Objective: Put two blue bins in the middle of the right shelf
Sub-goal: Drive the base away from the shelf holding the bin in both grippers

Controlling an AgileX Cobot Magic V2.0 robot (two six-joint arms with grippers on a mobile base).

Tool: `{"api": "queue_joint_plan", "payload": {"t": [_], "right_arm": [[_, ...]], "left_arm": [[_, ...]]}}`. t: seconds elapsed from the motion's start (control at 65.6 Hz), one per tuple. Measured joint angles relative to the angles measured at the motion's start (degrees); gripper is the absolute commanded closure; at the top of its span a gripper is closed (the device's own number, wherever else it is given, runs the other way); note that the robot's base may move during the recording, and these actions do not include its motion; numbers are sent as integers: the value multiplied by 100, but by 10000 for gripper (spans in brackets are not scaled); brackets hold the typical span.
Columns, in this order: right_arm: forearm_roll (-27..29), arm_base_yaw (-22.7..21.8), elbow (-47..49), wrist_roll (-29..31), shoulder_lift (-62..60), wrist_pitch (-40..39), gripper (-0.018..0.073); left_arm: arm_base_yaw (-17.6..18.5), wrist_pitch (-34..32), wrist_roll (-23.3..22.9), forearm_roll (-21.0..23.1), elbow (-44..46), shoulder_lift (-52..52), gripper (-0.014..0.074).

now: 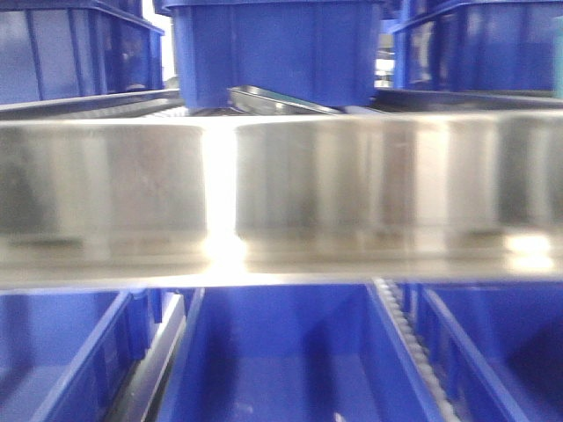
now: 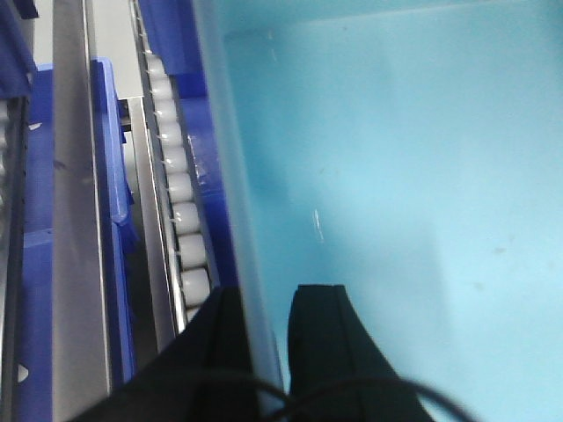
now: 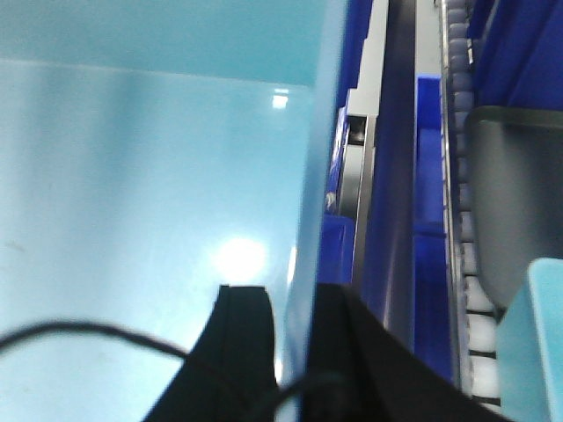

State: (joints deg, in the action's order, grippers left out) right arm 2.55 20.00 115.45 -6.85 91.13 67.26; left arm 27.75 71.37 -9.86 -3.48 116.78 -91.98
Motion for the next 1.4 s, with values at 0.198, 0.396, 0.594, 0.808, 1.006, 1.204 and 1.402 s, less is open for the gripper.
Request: {"api": "queue_joint_plan", "payload": {"t": [0.198,0.396,0.594,0.808,1.006,1.204,1.402], "right_arm": [[0,0,0,35,0,-409,711],[-12,0,0,49,0,-722,711],[-69,-11,0,74,0,-864,711],[-94,-31,0,74,0,-941,711],[-138,-31,0,64,0,-988,711],[-138,-31,0,53,0,-988,711],[-138,-31,0,53,0,-988,711]], "left_arm": [[-13,-207,-11,-104,9,0,707],[-23,-501,-11,-152,9,0,707],[-23,-806,-11,-176,9,0,707],[-23,-1105,-11,-188,9,0,707],[-23,-1329,-11,-199,9,0,707],[-23,-1342,-11,-210,9,0,707],[-23,-1352,-11,-210,9,0,707]]}}
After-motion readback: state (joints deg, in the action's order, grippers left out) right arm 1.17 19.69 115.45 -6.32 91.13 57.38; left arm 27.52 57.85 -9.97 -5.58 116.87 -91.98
